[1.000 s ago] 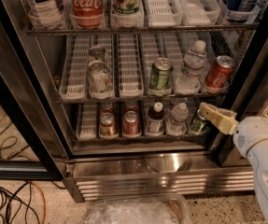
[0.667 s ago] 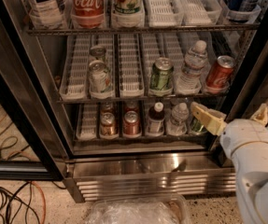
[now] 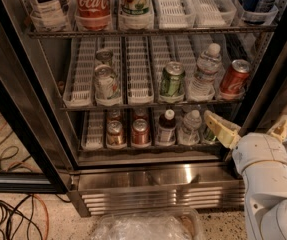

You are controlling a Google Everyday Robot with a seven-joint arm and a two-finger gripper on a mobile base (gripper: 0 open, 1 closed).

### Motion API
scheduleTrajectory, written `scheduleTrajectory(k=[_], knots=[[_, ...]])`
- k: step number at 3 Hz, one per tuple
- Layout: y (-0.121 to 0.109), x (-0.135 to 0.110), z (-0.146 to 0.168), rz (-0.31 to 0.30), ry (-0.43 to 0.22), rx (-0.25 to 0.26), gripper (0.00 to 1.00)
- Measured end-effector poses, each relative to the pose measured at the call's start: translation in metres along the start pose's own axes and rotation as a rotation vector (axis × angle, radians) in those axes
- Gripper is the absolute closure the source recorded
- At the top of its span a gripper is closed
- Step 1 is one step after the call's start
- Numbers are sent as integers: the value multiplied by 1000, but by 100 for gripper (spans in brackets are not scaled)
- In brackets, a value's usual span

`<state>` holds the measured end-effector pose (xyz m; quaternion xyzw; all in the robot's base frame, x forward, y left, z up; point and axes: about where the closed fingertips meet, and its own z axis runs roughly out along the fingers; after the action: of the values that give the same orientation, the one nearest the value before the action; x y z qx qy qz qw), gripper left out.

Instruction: Pick coke can from middle shelf of fridge

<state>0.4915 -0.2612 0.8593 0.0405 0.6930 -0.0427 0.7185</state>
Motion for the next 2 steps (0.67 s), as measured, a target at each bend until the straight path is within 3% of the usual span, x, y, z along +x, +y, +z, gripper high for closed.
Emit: scheduleTrajectory(k=[2], knots=[[14, 23, -7, 1, -41, -52, 0]])
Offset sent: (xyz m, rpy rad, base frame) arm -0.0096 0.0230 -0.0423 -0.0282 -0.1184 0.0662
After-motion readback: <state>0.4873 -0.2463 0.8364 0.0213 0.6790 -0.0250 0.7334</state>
